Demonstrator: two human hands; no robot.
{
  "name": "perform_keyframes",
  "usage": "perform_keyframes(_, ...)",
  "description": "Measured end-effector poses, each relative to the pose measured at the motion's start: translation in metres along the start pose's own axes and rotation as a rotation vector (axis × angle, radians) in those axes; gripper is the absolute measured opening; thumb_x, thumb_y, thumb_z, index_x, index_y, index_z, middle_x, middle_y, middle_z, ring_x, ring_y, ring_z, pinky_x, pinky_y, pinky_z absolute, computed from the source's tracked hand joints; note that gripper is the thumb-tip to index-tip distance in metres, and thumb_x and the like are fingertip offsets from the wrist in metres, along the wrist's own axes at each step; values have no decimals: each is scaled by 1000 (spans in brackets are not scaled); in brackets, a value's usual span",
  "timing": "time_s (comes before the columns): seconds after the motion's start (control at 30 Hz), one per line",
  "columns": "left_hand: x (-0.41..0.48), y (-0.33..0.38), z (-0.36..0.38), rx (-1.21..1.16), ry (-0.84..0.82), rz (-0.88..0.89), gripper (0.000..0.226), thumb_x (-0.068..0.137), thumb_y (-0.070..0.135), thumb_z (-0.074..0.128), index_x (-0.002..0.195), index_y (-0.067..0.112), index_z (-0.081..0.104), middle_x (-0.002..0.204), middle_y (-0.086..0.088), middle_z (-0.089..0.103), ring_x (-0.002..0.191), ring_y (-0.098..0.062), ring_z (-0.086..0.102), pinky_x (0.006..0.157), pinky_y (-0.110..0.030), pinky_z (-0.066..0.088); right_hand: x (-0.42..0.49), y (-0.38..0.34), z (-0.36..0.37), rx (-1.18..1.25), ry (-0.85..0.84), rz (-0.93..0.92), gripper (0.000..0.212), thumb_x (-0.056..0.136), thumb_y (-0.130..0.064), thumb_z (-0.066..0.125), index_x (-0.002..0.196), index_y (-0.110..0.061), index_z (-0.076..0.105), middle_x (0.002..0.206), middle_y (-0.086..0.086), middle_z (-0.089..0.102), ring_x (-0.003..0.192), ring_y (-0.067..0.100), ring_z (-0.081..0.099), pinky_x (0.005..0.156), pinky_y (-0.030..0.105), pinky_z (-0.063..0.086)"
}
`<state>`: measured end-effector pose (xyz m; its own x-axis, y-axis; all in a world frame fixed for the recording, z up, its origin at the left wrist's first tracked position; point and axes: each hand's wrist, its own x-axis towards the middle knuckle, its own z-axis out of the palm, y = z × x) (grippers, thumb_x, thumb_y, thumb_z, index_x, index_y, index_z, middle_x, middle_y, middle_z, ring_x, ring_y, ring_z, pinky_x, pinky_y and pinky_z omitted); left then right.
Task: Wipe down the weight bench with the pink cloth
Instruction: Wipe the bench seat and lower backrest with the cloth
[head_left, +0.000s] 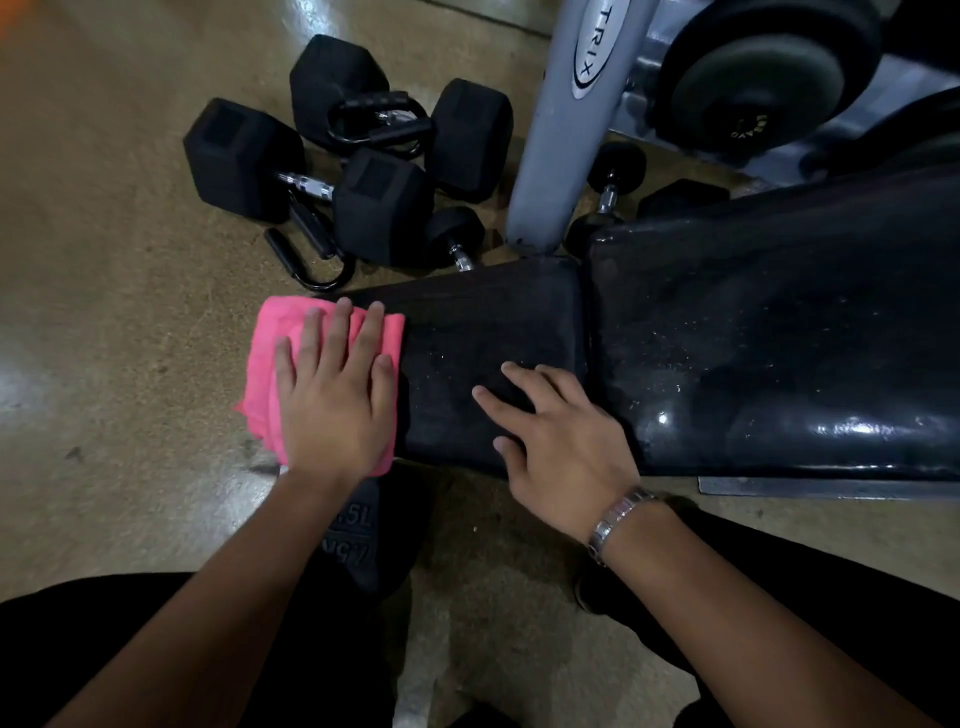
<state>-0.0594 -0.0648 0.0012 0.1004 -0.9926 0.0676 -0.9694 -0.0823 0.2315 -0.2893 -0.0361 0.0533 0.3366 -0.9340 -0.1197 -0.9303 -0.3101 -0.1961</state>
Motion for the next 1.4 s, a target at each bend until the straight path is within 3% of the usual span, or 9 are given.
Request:
perform_keyframes(0.1, 14, -6, -2, -20, -37, 8, 53, 105, 41, 26, 158, 33, 30, 165, -2, 31, 155, -27, 18, 126, -54, 8, 9, -2, -9, 6, -37, -8, 43, 92, -39, 55, 135, -39, 55, 142, -8, 47, 128, 20, 42, 80, 34, 55)
perform_keyframes(0.23, 9, 25, 7, -36, 34, -176, 54, 104, 39, 25, 158, 30, 31, 165, -3, 31, 155, -28, 18, 125, -55, 7, 25, -2, -11, -6, 28, -7, 41, 92, -36, 57, 133, -33, 57, 137, -5, 52, 122, 23, 47, 88, 41, 51)
perform_keyframes(0.4, 10, 1, -1, 3, -33, -2, 55, 105, 42, 24, 158, 29, 30, 164, -2, 32, 156, -27, 17, 126, -54, 9, 29, -3, -2, -9, 42, -12, 42, 91, -36, 58, 133, -32, 58, 141, -5, 51, 125, 24, 46, 92, 44, 50)
perform_keyframes(0.57, 26, 18, 3, -52, 18, -172, 53, 104, 38, 26, 155, 28, 37, 162, -3, 38, 154, -29, 22, 125, -54, 10, 28, -3, 0, 0, 54, -12, 42, 92, -36, 57, 134, -32, 57, 141, -5, 52, 125, 24, 47, 93, 45, 49)
perform_keyframes(0.73, -3, 5, -2, -21, -39, 126, 52, 106, 35, 28, 156, 25, 37, 161, -2, 39, 155, -26, 23, 126, -51, 14, 26, -2, 4, 10, 80, -8, 41, 93, -37, 54, 134, -33, 56, 143, -7, 50, 126, 23, 45, 96, 44, 47)
perform_keyframes(0.93, 35, 45, 6, -53, 6, -161, 55, 102, 35, 26, 151, 19, 44, 156, -7, 46, 149, -32, 31, 125, -51, 14, 24, 0, 6, 19, 83, -19, 41, 95, -38, 53, 135, -34, 56, 144, -7, 50, 127, 23, 45, 99, 43, 45)
perform_keyframes(1.1, 13, 28, -3, 11, -114, 173, 55, 104, 35, 24, 157, 22, 34, 161, -3, 38, 153, -26, 25, 127, -46, 11, 24, 4, 4, 9, 84, -40, 41, 95, -41, 52, 135, -35, 56, 145, -7, 51, 126, 22, 47, 97, 42, 46)
perform_keyframes(1.3, 45, 46, 6, -9, -63, 6, 58, 102, 39, 19, 154, 22, 40, 156, -4, 47, 149, -29, 32, 125, -48, 16, 26, 8, -3, 115, 26, -24, 40, 93, -37, 56, 132, -29, 57, 147, -13, 48, 132, 15, 42, 103, 37, 42)
perform_keyframes(1.4, 32, 30, -1, 33, -145, 231, 58, 104, 38, 18, 158, 22, 31, 161, -3, 38, 152, -28, 27, 126, -48, 14, 25, 14, -6, 143, 0, -57, 32, 93, -30, 55, 124, -26, 59, 149, -11, 46, 135, 13, 38, 108, 35, 39)
